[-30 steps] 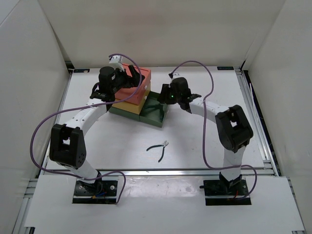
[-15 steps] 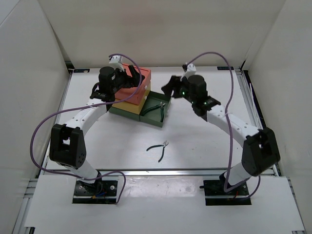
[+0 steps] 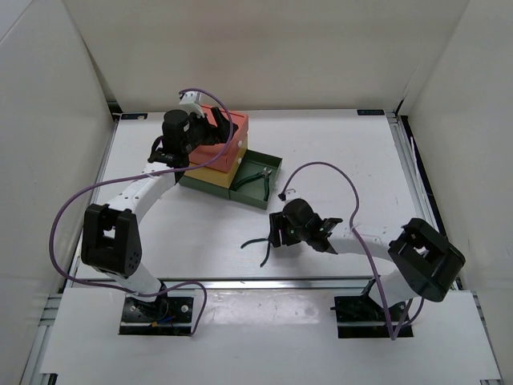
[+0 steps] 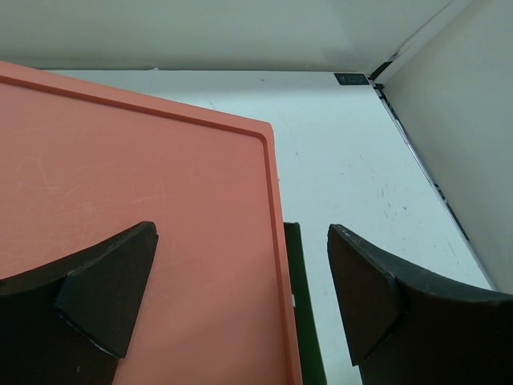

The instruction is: Sort the tools into containers

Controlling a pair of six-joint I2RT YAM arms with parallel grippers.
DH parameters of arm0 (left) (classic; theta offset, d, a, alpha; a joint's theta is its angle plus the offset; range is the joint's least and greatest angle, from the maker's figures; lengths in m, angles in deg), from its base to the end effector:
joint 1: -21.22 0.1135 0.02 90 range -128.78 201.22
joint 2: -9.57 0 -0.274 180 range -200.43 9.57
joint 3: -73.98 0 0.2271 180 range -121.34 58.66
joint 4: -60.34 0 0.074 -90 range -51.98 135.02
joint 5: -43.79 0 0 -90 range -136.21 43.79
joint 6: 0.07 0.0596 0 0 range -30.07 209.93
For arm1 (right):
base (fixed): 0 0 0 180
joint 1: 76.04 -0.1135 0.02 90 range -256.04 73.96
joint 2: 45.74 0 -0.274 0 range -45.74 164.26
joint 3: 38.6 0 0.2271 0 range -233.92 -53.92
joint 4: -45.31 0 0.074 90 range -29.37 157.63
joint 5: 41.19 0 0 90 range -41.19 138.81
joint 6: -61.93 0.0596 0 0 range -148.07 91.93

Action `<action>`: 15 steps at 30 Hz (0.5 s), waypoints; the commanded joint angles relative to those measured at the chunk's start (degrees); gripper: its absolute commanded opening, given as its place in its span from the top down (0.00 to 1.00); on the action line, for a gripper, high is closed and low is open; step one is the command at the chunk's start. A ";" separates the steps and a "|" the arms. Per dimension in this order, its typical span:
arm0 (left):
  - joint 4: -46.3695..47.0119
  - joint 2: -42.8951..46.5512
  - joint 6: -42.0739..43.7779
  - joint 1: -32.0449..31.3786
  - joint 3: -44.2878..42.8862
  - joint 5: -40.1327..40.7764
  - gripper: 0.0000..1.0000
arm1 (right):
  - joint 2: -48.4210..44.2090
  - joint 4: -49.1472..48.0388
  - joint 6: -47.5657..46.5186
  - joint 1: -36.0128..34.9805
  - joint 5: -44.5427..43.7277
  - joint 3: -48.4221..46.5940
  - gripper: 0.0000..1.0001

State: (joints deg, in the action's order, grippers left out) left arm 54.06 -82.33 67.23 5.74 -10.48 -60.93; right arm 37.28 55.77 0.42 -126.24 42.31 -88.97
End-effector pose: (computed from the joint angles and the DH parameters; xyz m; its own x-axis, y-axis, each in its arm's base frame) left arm 0.3643 -0.1166 0.3267 -0.4023 -0.2759 -0.8730 0.3694 0.8235 -0.4305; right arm 0.1813 0.2071 0.1719 -0.7234 -0.1278 -0.6785 -0.4157 0.8652 0.2802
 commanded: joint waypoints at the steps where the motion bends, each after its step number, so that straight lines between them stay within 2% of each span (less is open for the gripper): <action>1: -10.80 -0.56 -0.24 0.11 2.44 1.01 0.01 | -0.41 -1.02 2.79 -1.13 -2.47 2.09 0.31; 6: -10.80 -1.27 -0.42 0.02 2.52 1.01 0.01 | 2.05 -1.12 3.85 -3.07 -3.16 1.56 0.34; 10: -10.97 -0.92 -0.24 0.02 2.26 1.19 0.01 | 8.18 4.50 5.25 -6.75 -10.00 -3.08 0.46; 12: -10.97 -0.91 -0.24 0.19 2.35 1.19 0.01 | 9.96 9.77 5.96 -9.03 -13.87 -5.55 0.46; 15: -10.80 -0.91 -0.24 0.19 2.52 1.36 0.01 | 12.42 10.84 7.19 -10.62 -14.59 -6.26 0.53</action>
State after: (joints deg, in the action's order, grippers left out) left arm 54.06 -82.33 67.23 5.74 -10.48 -60.82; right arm 46.16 56.31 5.38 -135.20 30.90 -96.31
